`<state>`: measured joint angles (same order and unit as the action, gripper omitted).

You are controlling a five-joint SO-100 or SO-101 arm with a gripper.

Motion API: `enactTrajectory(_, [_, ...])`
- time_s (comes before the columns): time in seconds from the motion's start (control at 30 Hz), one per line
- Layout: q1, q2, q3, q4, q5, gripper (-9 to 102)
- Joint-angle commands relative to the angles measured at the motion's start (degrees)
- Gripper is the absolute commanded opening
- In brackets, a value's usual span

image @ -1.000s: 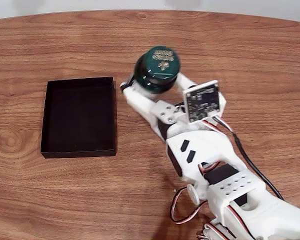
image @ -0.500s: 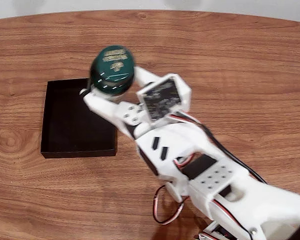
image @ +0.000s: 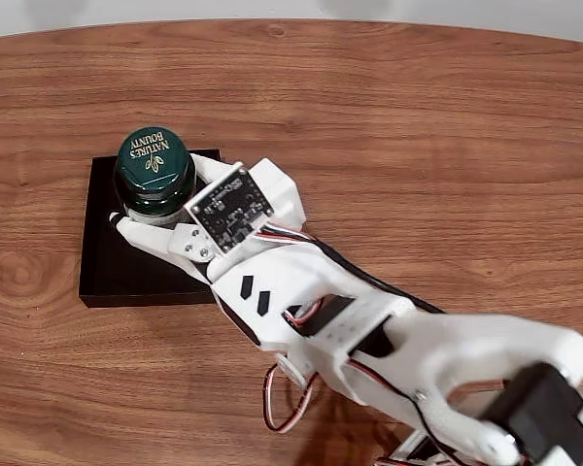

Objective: Pick up the pill bottle and place it in the black box.

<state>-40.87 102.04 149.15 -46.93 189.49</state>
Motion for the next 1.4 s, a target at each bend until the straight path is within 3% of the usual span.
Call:
enactTrajectory(0.0, [-0.53, -2.72, -8.09, -3.43, -1.23, 19])
enactTrajectory(0.4, [0.53, -16.96, -14.85, -10.55, -2.72, 19])
enactTrajectory(1.37, [2.90, -34.63, -21.97, -15.64, -4.13, 23])
